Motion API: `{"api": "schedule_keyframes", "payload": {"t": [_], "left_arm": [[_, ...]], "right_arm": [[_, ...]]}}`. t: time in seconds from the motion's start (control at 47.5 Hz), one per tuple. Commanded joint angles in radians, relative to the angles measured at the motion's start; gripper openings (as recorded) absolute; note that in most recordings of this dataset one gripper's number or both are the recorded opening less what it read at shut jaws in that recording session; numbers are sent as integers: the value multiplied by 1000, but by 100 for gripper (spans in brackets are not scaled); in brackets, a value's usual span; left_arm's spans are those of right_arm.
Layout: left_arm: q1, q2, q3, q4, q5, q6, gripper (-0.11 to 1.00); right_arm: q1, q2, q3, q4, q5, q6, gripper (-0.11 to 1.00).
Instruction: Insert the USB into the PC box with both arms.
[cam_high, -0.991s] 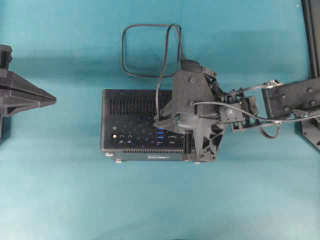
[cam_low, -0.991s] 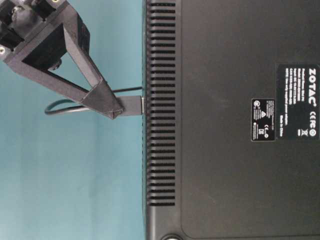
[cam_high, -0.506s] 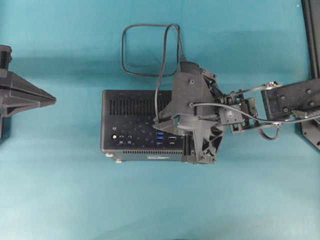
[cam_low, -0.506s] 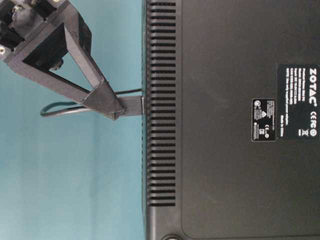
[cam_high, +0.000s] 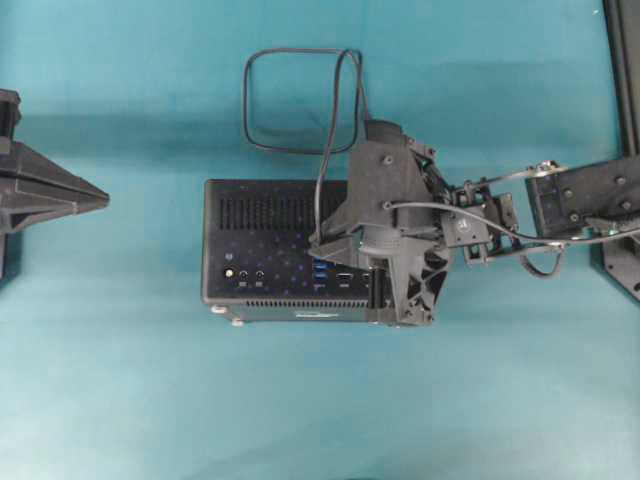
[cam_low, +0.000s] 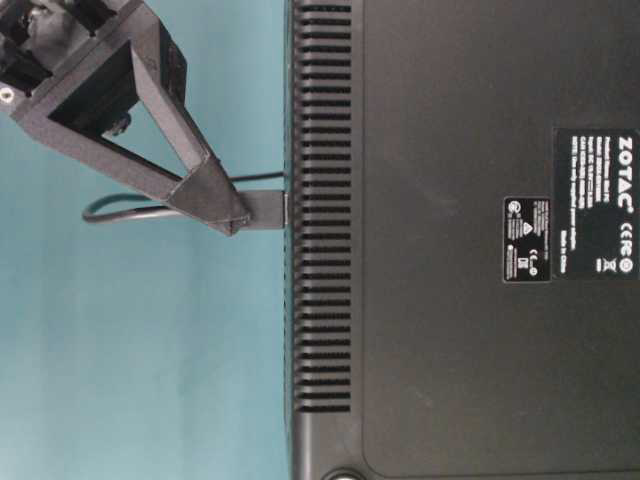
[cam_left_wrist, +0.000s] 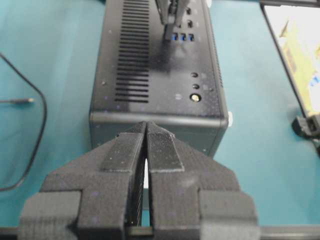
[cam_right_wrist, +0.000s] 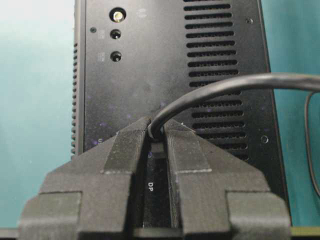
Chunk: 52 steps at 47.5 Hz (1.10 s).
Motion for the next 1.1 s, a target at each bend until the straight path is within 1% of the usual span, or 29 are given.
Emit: {"api": "schedule_keyframes", "payload": {"t": [0.0, 0.19, 0.337, 0.611, 0.717, 0.864, 0.906, 1.075], "left_arm": [[-2, 3, -20, 3, -6, 0, 0], [-2, -5, -26, 2, -9, -2, 0], [-9, -8, -26, 2, -9, -15, 0], [-11, -3, -35, 2, -5, -15, 0], [-12, -5, -37, 2, -3, -21, 0], [-29, -6, -63, -2, -15, -117, 0], [-34, -6, -63, -2, -14, -133, 0], [-55, 0, -61, -2, -8, -124, 0]], "right_arm": [[12, 6, 12, 15, 0, 15, 18], [12, 6, 12, 15, -11, 15, 26], [9, 0, 9, 17, -12, 17, 37], [5, -31, 2, 17, -8, 17, 58], [5, -58, -2, 17, -5, 17, 60], [5, -94, 0, 15, 3, 17, 60], [5, -104, 3, 17, 8, 17, 60], [5, -140, 12, 15, 21, 17, 64]]}}
